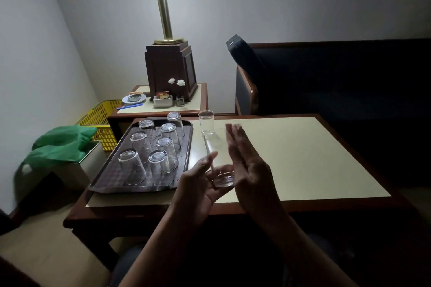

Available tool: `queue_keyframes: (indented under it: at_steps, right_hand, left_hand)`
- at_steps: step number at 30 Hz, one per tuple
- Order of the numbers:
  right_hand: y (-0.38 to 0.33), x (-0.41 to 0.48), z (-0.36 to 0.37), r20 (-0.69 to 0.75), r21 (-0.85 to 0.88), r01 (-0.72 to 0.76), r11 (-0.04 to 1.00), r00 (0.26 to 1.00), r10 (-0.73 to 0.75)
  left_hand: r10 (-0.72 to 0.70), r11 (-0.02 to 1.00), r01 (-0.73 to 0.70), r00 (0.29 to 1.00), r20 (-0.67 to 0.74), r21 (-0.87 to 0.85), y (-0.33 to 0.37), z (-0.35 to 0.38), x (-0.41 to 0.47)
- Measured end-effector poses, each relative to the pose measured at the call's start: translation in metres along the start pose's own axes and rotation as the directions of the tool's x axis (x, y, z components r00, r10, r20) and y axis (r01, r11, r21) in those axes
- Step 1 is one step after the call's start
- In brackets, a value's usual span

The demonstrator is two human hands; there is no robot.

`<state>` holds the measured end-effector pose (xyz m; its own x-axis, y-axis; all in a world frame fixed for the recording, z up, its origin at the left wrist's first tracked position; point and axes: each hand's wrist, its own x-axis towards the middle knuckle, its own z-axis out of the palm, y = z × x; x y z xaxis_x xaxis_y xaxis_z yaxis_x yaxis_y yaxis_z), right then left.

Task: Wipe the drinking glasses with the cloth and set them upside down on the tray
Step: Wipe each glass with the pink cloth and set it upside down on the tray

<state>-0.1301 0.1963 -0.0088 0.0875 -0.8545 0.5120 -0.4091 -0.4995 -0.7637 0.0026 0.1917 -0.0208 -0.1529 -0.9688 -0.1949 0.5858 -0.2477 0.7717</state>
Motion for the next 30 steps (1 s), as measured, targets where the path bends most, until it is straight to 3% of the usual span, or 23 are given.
queue_keyframes:
  at_steps: [3,5,10,16,20,24,26,30]
  right_hand:
    - [0.015,-0.028,0.018,0.066,-0.141,0.245,0.959,0.969,-0.238]
    - [0.021,-0.044,0.024,0.094,-0.079,0.202,0.976,0.977,-0.194]
    - [0.005,-0.011,0.012,0.009,0.143,-0.175,0.974,0.984,0.176]
    - [0.01,-0.006,0.004,-0.003,0.333,-0.306,0.892,0.945,0.326]
    - [0.028,-0.025,0.007,-0.149,0.306,-0.292,0.906,0.925,0.349]
    - [0.022,-0.032,0.012,-0.206,0.16,-0.104,0.982,0.969,0.136]
    - [0.023,-0.021,0.01,-0.245,0.122,-0.078,0.989,0.964,0.106]
    - [0.021,-0.013,0.002,-0.085,0.23,-0.168,0.959,0.978,0.191]
  left_hand:
    - [0.072,0.997,-0.072,0.997,-0.006,0.012,0.001,0.001,0.004]
    - [0.062,0.996,-0.062,0.998,0.014,0.062,-0.003,-0.002,0.006]
    - [0.031,0.977,-0.045,0.997,0.068,0.206,-0.017,0.001,-0.002]
    - [0.103,0.989,-0.11,0.992,0.074,0.102,-0.009,0.0,-0.001]
    - [0.095,0.995,-0.096,0.994,0.051,0.018,-0.007,-0.012,0.002]
    - [0.076,0.996,-0.079,0.995,0.06,0.041,-0.01,-0.018,0.002]
    - [0.076,0.997,-0.077,0.994,0.073,0.018,-0.008,-0.018,0.0]
    - [0.022,0.99,-0.031,0.997,0.073,0.136,-0.003,-0.014,-0.001]
